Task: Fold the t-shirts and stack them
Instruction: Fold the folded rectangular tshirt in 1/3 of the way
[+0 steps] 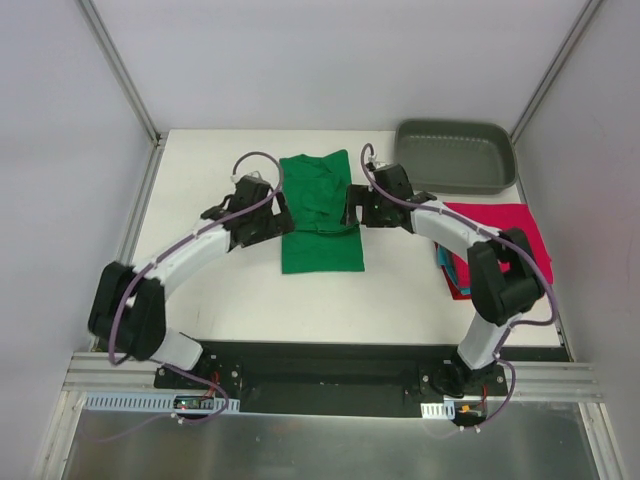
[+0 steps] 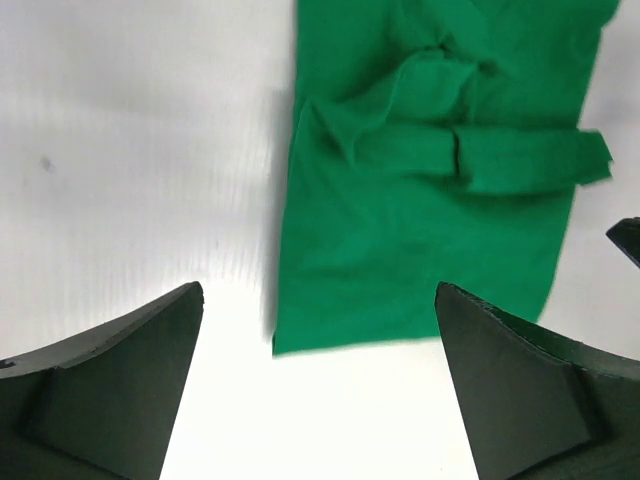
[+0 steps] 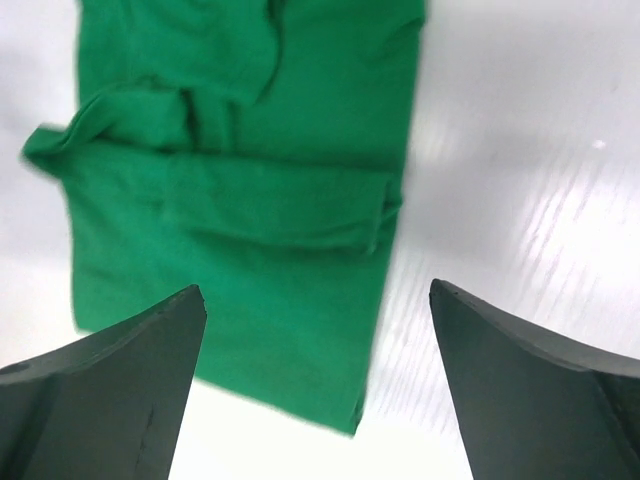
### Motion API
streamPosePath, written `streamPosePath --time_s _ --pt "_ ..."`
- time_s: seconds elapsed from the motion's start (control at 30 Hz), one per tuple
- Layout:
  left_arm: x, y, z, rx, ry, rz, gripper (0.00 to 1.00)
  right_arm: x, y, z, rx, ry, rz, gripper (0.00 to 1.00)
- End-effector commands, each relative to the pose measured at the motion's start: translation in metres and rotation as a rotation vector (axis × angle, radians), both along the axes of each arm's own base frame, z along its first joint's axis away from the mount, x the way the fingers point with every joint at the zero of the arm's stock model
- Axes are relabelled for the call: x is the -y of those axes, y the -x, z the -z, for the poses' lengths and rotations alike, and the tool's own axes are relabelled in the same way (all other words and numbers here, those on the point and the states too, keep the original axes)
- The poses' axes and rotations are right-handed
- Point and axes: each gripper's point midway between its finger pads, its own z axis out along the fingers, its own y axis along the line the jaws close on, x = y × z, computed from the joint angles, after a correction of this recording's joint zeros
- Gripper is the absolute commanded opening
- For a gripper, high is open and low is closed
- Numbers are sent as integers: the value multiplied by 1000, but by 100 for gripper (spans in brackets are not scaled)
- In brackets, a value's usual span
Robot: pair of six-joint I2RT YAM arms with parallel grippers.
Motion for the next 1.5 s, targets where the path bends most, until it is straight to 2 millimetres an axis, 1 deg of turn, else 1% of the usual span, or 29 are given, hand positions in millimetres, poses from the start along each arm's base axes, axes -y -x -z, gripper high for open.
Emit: streamPosePath --time_s 0.0,0.07,0.13,0.23,0.3,0.37,0.43,0.5,0.53,0.6,0.7,0.77,0.8,0.83,0.9,0.97,1.03,1.1,1.13,1.17,1.23,1.3,1.33,1.37,1.4,1.47 --pt "-18 38 -16 44 64 -50 99 -28 38 -43 95 -71 -137 96" --pt "-29 57 -10 46 68 -76 99 -39 52 -37 79 -73 -178 96" --pt "-36 74 -5 49 86 -95 99 -48 59 -30 57 -70 -190 96" --pt "-42 101 7 39 132 -106 99 -59 56 -25 37 -78 -201 96" --pt "-41 114 6 53 179 -89 99 -67 51 -19 24 -77 -209 96" --pt "-43 125 9 61 195 -76 99 -72 44 -13 16 -72 -208 96" --pt "-45 130 9 80 204 -73 99 -74 30 -7 24 -34 -189 96" --pt "-47 134 10 82 201 -69 99 -75 12 -6 46 0 -172 96" --pt "-48 135 10 82 197 -68 99 -75 6 -5 43 12 -163 96" --pt "-49 135 9 77 189 -65 99 -75 -9 8 21 26 -134 96" --pt "-50 135 8 78 181 -63 99 -74 -25 11 5 16 -106 96" --pt "-50 135 10 72 172 -64 99 -69 -43 7 53 38 -80 96" --pt "-51 135 10 71 171 -65 99 -68 -54 2 86 46 -65 96" --pt "-51 134 11 70 166 -66 99 -68 -66 -9 119 47 -58 96" --pt "-53 135 14 62 159 -70 99 -67 -74 -23 150 47 -80 96" --pt "-53 135 15 57 156 -72 99 -67 -71 -36 183 51 -111 96" --pt "-53 135 18 44 152 -81 99 -60 -62 -43 211 81 -150 96" --pt "-54 135 21 31 147 -90 99 -57 -45 -45 203 79 -169 96" --pt "-53 135 22 23 148 -91 99 -58 -34 -46 194 72 -186 96" --pt "-53 135 23 16 144 -92 99 -61 -22 -40 168 65 -209 96" --pt "-52 134 23 9 143 -86 99 -74 9 -21 96 60 -263 96" --pt "-51 134 24 4 142 -80 99 -83 33 -5 31 64 -269 96" --pt "-51 134 24 6 141 -78 99 -89 41 0 21 57 -275 96" --pt "-51 134 24 8 140 -80 99 -96 46 3 21 47 -287 96" --pt "-52 134 24 9 142 -81 99 -104 46 3 30 34 -295 96" --pt "-53 135 24 12 137 -80 99 -112 42 11 10 35 -291 96"
